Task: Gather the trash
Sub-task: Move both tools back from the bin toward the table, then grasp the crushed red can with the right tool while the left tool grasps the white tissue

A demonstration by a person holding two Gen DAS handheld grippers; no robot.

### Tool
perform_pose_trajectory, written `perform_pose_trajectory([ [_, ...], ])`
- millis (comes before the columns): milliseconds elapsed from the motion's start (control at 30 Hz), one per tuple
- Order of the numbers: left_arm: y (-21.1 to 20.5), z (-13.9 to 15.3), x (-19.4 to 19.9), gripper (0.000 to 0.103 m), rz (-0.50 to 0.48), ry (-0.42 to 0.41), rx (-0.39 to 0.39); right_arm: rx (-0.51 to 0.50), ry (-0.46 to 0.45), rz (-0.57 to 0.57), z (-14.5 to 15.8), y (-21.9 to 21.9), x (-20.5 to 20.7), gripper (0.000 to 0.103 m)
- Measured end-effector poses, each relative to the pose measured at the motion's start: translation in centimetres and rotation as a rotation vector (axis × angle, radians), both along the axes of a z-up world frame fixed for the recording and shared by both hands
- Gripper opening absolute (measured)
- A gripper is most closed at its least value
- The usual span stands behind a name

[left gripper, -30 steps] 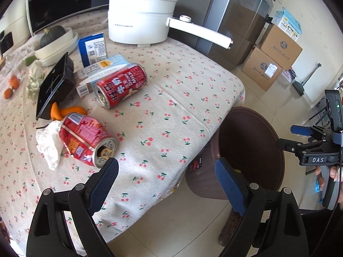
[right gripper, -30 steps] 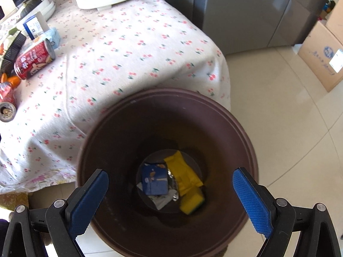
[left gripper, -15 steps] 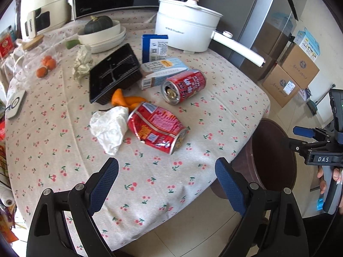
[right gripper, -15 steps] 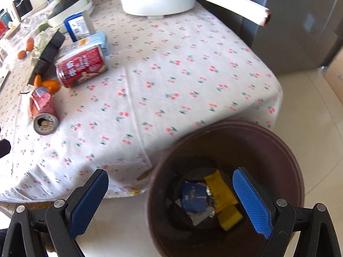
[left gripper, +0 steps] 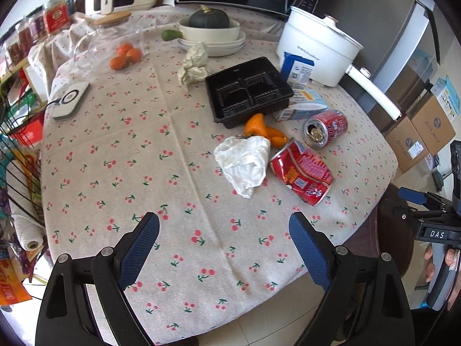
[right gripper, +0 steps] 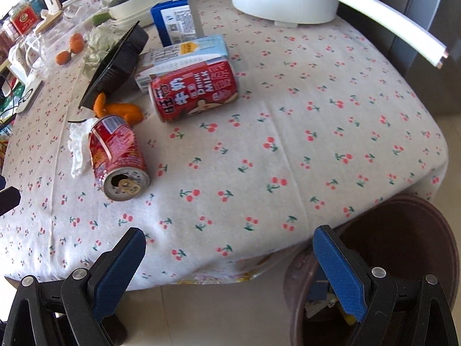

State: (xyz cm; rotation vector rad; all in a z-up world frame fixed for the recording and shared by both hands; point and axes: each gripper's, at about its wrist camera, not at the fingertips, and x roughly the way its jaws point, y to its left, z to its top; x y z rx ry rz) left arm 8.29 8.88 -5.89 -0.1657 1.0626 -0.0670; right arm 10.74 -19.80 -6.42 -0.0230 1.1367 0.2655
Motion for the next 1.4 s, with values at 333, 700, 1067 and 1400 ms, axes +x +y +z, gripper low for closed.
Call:
perform_pose_trajectory([
  [333,3.5,-0.6,0.6,0.093,0.054,0.027,0.038,0.021,0.005,0.116,-1.1,7.3,2.2,0.097],
  [700,6.0,-1.5,0.6,0.093,0.103,0.057,0.033,-0.033,0.027,0.186,-4.1,12.9,4.5,0.097],
  [1067,5.7,-1.9,1.1,0.093,0.102,0.068,0.042,-0.017,0.051,0.189,-5.0,13.2,5.1,0.068],
  [1400,2.6,-3.1,2.8,0.093,0.025,0.071,0.049,0.003,0.003,0.177,-2.3,10.1,4.0,0.062],
])
